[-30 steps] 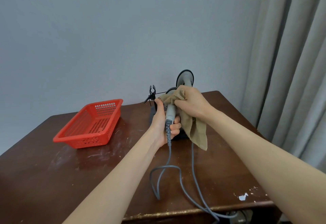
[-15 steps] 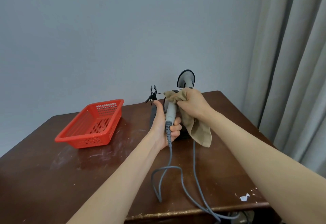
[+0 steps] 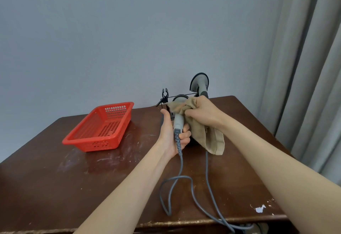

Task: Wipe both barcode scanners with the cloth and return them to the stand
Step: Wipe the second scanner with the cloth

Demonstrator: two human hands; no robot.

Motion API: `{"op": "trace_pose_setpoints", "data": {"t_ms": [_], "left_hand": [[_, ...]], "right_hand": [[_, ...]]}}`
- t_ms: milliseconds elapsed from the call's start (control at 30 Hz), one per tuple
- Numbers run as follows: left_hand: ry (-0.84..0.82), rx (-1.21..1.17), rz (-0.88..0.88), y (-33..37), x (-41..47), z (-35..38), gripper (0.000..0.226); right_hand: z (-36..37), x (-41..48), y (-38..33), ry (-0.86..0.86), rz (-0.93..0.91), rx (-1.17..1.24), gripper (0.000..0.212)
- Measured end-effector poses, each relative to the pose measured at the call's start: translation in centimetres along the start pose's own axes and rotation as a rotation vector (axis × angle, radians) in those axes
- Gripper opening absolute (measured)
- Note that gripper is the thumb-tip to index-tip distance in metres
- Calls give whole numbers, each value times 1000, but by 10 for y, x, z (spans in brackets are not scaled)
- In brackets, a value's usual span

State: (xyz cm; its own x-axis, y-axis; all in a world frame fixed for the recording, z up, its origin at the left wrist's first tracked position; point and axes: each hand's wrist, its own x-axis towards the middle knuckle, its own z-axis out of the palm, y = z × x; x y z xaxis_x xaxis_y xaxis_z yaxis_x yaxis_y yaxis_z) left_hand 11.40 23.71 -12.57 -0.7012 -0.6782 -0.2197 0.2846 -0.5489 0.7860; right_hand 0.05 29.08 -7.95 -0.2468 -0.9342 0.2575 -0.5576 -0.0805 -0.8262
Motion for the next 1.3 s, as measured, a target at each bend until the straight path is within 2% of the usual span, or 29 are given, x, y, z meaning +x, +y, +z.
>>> {"op": "trace_pose_setpoints", "data": {"t_ms": [33,100,200,300,433,500,633,733,800,867,1033,1200,1300], "left_hand": [[14,-8,12,0,1,-1,78],[34,-32,22,0,3,-2,79],[16,-55,-6,0,2,-1,78],[-33,-60,-21,0,-2,1,77],[15,-86,5,2,5,-4,80],[24,-82,9,3,7,-5,80],[-18,-117,-42,1,1,-4,77],[-56,-144,-66,2,-4,-6,83],[-33,-147,-50,6,-3,-10,88],[-15,-138,-34,8,-4,-11,89],[-54,-119,-16,7,-9,-3,88],[-171,-49,-16,8,-12,9,62],[-163,9,21,9,-13,10,69]], "right_hand": [[1,-3,-3,-60,-3,7,39],[3,-4,-4,-95,0,-17,36],[4,9,10,54,-32,-57,19],[1,15,19,126,-29,-92,16],[1,-2,-4,-135,-6,21,17],[3,-4,-6,-181,9,21,22],[7,17,16,60,-1,-96,18],[0,14,19,261,76,-259,17],[-8,12,19,419,132,-186,17],[-14,13,21,493,159,-78,23],[-8,20,33,395,219,126,26],[-3,22,29,298,168,89,45],[-3,21,25,327,94,168,37]]}}
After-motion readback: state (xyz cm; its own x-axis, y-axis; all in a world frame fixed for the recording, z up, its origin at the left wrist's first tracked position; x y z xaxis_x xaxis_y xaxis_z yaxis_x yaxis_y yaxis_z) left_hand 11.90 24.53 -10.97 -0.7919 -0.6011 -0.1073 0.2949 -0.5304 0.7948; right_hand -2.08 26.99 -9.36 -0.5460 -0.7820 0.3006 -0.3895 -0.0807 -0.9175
